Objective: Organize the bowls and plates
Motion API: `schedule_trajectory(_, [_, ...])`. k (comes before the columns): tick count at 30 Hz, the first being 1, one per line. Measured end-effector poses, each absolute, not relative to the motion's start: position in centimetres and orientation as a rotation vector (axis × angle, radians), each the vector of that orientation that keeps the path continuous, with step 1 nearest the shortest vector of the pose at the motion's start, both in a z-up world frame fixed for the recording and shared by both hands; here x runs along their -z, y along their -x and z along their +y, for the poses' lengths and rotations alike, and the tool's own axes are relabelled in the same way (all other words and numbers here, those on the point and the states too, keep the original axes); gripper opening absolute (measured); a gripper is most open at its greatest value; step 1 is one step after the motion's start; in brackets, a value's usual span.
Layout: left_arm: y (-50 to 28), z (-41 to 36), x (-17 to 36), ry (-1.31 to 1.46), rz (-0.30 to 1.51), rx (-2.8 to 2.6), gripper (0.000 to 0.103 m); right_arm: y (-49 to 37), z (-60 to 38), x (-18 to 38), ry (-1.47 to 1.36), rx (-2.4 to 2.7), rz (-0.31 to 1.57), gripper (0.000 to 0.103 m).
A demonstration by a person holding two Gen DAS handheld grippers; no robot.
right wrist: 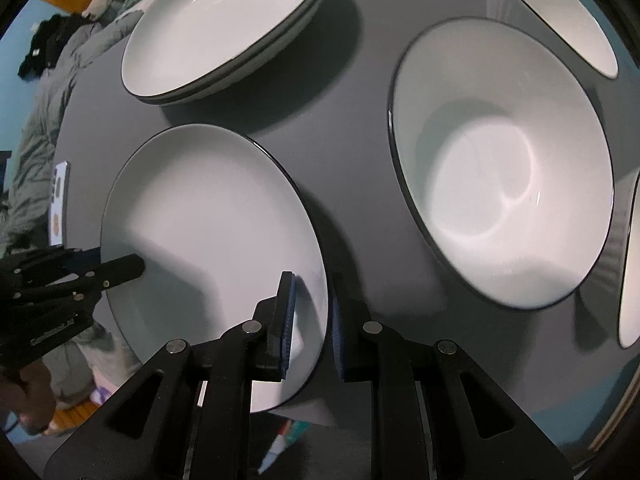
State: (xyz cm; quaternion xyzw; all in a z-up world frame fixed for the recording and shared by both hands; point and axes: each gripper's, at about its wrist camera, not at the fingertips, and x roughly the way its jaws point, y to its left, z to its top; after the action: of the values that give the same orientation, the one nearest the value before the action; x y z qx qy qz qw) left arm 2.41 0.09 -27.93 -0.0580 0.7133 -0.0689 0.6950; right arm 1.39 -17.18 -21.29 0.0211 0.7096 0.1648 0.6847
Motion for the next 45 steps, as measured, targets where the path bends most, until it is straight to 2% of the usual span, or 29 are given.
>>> schedule_trajectory(9, [-2.9,-0.3,28.6,0.112,1.603,0.182,0.023,-1.7,-16.9,22.5,-0.116,-0.355,1.575,0.018])
schedule_trajectory(14, [-3.6,-0.4,28.7,0.121,1.598,0.188,0.028,-2.9,-17.5,23.0,-0.107,-0.357,1.581,0.020])
schedule_trajectory(20, [-3.9,-0.3,28.4,0.124,1.587,0.178,0.026,-3.1,-16.7,23.3,-0.099,-0.366,1.582,0.021])
schedule_trajectory(33, [-3.7,0.6,27.8,0.156,1.591,0.146,0.026,-2.7,-19.5,21.7,-0.071,-0.425,1.582,0.016])
schedule_trajectory(45, [-4.0,1.8,24.5,0.189,1.519,0.122,0.026,-4.0,-19.2,19.2,-0.079,-0.469,1.541,0.015])
